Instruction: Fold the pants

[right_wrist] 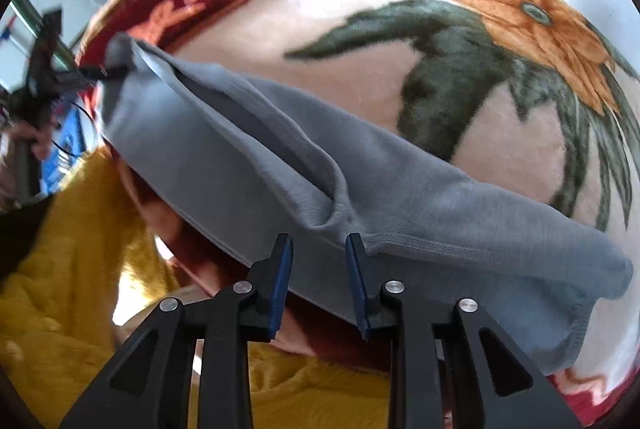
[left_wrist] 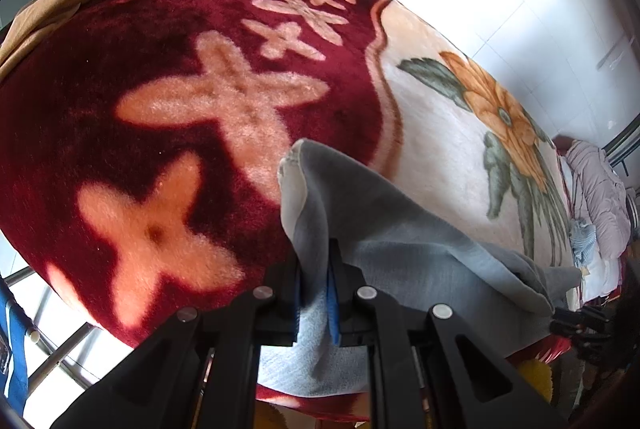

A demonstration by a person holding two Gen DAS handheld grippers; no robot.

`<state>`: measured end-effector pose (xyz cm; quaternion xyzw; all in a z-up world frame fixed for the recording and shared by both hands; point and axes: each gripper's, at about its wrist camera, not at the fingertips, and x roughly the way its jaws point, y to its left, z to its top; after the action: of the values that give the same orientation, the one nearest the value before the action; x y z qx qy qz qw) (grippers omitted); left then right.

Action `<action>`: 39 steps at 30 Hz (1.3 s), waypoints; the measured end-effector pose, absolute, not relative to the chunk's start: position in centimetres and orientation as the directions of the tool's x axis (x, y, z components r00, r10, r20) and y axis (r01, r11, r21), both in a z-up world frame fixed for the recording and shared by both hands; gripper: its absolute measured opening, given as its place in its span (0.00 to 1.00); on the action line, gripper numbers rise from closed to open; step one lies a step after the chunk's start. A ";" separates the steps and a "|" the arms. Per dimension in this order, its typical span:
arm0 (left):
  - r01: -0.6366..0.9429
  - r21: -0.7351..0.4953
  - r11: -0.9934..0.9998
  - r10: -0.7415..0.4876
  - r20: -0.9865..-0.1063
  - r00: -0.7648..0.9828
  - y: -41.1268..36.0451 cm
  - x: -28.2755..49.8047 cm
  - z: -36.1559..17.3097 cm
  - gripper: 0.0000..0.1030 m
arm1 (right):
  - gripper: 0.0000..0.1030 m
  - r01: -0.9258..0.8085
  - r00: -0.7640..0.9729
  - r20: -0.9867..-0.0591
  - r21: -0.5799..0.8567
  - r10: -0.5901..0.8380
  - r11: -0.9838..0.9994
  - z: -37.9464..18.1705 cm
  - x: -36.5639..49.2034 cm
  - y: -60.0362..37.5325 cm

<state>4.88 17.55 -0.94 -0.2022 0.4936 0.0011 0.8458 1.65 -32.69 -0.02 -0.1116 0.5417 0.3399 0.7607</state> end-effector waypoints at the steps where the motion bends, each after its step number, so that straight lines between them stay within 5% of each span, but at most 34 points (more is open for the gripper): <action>1: -0.202 -0.344 0.917 -0.200 -0.834 0.514 17.6 4.8 -1.0 0.10 | 0.28 -0.620 0.185 -0.888 0.226 0.420 0.751 0.6 1.8 -32.9; 6: -0.205 -0.364 0.908 -0.214 -0.826 0.521 18.0 4.5 -1.1 0.10 | 0.28 -0.487 0.206 -0.866 0.313 0.455 0.816 1.9 4.3 -32.6; 14: -0.198 -0.389 0.900 -0.235 -0.815 0.530 18.3 4.3 -1.2 0.10 | 0.28 -0.476 0.150 -0.967 0.110 0.204 0.872 -2.3 4.3 -29.2; 18: -0.194 -0.396 0.898 -0.242 -0.809 0.536 18.4 4.2 -1.1 0.10 | 0.06 -0.467 0.177 -0.975 0.038 0.136 0.884 -2.4 4.5 -29.1; 26: -0.195 -0.386 0.902 -0.232 -0.813 0.535 18.4 4.3 -1.4 0.10 | 0.06 -0.423 0.432 -0.897 -0.108 0.095 0.900 2.1 11.9 -26.9; 35: -0.199 -0.335 0.921 -0.195 -0.838 0.509 18.3 5.6 -2.3 0.11 | 0.02 -0.393 0.485 -0.873 -0.262 -0.043 0.881 -4.2 18.8 -22.3; 39: -0.192 -0.326 0.926 -0.194 -0.844 0.500 18.3 5.6 -1.8 0.12 | 0.02 -0.321 0.464 -0.886 -0.155 0.012 0.934 -3.5 20.0 -24.7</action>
<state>5.59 18.33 -1.79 -0.1927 0.5001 -0.0004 0.8443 20.01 -24.70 -3.54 -0.1520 0.5083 0.0990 0.8418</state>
